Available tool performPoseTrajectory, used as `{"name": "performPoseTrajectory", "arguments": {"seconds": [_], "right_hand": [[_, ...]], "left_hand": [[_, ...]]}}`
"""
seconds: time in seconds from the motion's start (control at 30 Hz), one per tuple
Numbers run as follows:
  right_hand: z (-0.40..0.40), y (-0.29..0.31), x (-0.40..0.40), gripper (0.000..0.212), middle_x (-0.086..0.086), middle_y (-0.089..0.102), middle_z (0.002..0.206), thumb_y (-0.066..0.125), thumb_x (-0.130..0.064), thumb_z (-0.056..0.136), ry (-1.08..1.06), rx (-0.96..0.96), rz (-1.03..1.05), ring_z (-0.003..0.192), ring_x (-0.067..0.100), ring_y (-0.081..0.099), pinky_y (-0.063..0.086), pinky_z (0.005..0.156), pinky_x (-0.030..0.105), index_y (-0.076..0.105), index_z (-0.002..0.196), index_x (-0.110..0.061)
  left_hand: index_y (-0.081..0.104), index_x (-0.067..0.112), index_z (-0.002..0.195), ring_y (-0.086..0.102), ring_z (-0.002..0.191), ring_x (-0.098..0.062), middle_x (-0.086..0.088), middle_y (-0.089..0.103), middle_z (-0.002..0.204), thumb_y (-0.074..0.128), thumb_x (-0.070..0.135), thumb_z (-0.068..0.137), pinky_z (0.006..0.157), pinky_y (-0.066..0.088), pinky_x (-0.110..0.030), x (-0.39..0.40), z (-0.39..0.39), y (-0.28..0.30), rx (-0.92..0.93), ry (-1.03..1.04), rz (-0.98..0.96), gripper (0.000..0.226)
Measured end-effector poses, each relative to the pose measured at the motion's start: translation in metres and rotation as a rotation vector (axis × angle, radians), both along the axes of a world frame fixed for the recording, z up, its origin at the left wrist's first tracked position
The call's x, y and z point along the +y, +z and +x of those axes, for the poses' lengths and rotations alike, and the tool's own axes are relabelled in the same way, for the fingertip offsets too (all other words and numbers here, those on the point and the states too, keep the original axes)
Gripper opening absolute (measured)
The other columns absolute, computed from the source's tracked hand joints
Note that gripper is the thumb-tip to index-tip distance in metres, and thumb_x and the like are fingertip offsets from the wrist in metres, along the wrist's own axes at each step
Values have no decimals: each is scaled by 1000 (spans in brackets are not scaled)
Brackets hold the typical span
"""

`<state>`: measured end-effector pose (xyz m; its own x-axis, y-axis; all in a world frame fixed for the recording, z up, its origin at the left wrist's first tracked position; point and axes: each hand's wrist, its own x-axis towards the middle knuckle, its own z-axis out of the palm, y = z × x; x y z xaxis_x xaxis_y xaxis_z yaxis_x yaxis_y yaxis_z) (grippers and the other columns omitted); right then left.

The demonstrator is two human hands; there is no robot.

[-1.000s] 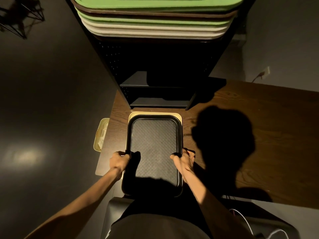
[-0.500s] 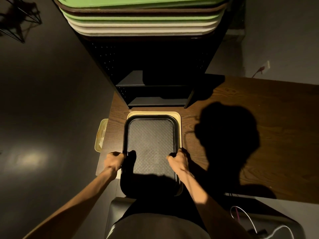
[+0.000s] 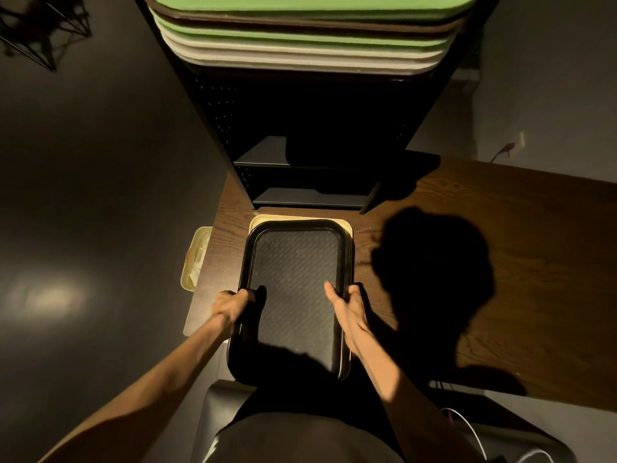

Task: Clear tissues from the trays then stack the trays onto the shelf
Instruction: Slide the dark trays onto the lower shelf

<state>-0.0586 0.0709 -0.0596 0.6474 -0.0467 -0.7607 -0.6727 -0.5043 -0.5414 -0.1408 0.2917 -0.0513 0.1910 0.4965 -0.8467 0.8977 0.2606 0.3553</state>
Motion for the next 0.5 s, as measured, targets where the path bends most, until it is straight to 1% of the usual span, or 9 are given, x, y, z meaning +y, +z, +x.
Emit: {"name": "performPoseTrajectory", "arguments": {"seconds": [0.07, 0.13, 0.17, 0.27, 0.33, 0.37, 0.4, 0.43, 0.5], "right_hand": [[-1, 5, 6, 72, 8, 55, 141, 60, -60, 85, 35, -8, 30, 131, 29, 50, 40, 112, 42, 47, 142, -16], [0, 13, 9, 57, 8, 60, 134, 59, -48, 93, 45, -100, 68, 127, 27, 54, 41, 110, 38, 54, 136, -12], [1, 21, 11, 51, 7, 63, 130, 59, -46, 94, 49, -145, 71, 124, 26, 57, 43, 109, 38, 57, 132, -11], [3, 33, 11, 52, 7, 67, 123, 61, -55, 88, 34, -164, 105, 117, 27, 62, 48, 105, 45, 61, 127, -22], [7, 41, 3, 49, 3, 70, 117, 61, -69, 77, 47, -181, 157, 109, 23, 66, 52, 100, 46, 64, 115, -38], [10, 51, -1, 41, 0, 71, 113, 61, -69, 75, 74, -198, 195, 106, 21, 68, 54, 97, 45, 66, 106, -43], [14, 62, -2, 30, 0, 73, 109, 63, -62, 79, 71, -213, 255, 103, 21, 69, 54, 95, 45, 69, 101, -42], [19, 74, -4, 22, 1, 74, 106, 65, -49, 86, 60, -218, 326, 101, 22, 70, 55, 95, 43, 71, 102, -34], [31, 94, -10, 16, 2, 74, 96, 66, -25, 94, 20, -246, 380, 92, 20, 70, 55, 93, 32, 72, 103, -14]], "left_hand": [[68, -2, 101, 70, 81, -30, -19, 73, 98, 71, 23, 72, 66, 55, -31, 1, -1, 1, -7, 3, -32, 39], [69, -4, 103, 69, 82, -31, -20, 73, 98, 69, 20, 76, 72, 56, -35, 0, -3, 8, -16, 19, -70, 36], [68, -5, 105, 68, 81, -31, -20, 73, 98, 67, 18, 78, 71, 55, -34, -3, -3, 14, -27, 27, -82, 36], [61, -4, 109, 58, 71, -20, -15, 66, 96, 63, 22, 88, 56, 42, -29, -11, -3, 35, -83, 41, -29, 33], [54, 2, 112, 56, 70, -17, -9, 64, 91, 62, 29, 92, 54, 40, -27, -11, -4, 48, -164, 58, -20, 35], [54, 3, 116, 61, 74, -19, -8, 65, 91, 64, 34, 91, 56, 44, -28, -9, -5, 56, -222, 65, -54, 41], [55, 3, 121, 66, 81, -24, -10, 69, 96, 66, 39, 89, 61, 49, -29, -6, -6, 66, -276, 66, -120, 49], [58, 5, 124, 70, 91, -28, -13, 72, 103, 68, 44, 86, 69, 54, -32, -2, -7, 74, -324, 61, -219, 55], [64, 9, 123, 70, 104, -31, -14, 73, 115, 69, 44, 85, 87, 55, -38, 7, -12, 90, -389, 56, -401, 52]]}}
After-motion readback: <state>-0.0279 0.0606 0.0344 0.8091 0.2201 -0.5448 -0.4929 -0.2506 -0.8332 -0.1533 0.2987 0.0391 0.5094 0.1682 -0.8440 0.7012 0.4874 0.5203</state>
